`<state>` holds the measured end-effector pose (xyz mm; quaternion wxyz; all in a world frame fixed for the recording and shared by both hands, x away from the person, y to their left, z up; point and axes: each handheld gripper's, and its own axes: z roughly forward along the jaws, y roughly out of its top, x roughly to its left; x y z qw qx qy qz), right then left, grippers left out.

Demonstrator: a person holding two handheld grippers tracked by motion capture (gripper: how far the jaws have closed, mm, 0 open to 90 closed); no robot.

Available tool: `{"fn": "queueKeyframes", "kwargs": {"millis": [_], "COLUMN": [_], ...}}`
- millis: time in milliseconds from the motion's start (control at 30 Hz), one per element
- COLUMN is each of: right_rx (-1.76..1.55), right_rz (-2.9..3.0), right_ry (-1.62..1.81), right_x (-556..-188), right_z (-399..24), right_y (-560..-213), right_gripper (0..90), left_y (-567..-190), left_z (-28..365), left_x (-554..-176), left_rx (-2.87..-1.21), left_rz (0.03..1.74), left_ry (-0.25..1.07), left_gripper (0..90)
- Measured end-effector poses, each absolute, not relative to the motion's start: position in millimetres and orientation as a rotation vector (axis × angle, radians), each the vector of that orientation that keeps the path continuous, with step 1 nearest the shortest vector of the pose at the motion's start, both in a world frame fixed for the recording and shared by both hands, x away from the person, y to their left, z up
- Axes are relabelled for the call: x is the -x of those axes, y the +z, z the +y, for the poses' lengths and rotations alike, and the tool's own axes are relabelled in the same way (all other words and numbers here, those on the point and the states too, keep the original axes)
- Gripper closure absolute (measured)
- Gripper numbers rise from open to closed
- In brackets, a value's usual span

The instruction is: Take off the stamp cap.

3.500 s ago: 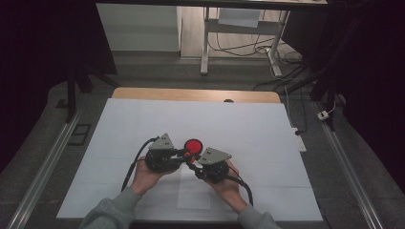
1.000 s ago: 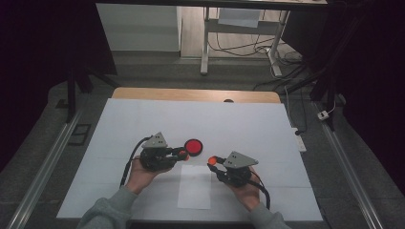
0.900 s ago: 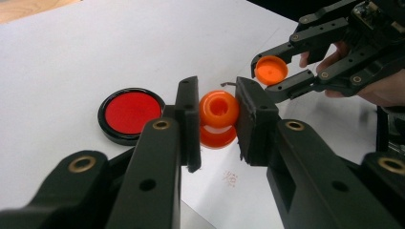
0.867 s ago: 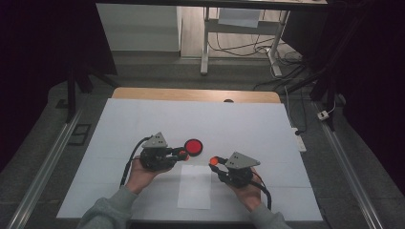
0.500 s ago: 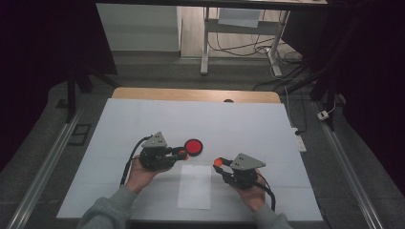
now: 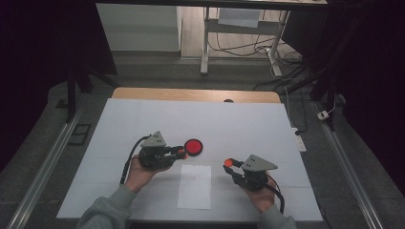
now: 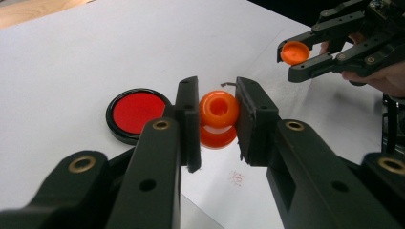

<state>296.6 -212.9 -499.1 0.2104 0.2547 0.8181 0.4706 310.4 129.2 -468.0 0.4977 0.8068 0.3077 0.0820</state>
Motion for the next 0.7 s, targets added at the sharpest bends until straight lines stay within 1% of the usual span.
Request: {"fn": "queueKeyframes", "kwargs": {"millis": [367,700], "right_rx": [-0.725,-0.717], "right_rz": [2.265,2.276], "right_ry": [1.303,1.296], "right_x": [-295.5,-295.9], "right_z": [-220.3,-218.8], "right_y": [-499.4,-500.9], "right_gripper": [64.8,64.8], "left_y": [-466.0,-461.9], "left_z": [128.7,121.6], "left_x": [-313.9,-336.8], "left_rx": [-1.966,-1.986], "left_rz": [0.749,0.773], "left_ry": [0.224,0.243], "left_gripper": [72.4,72.4]}}
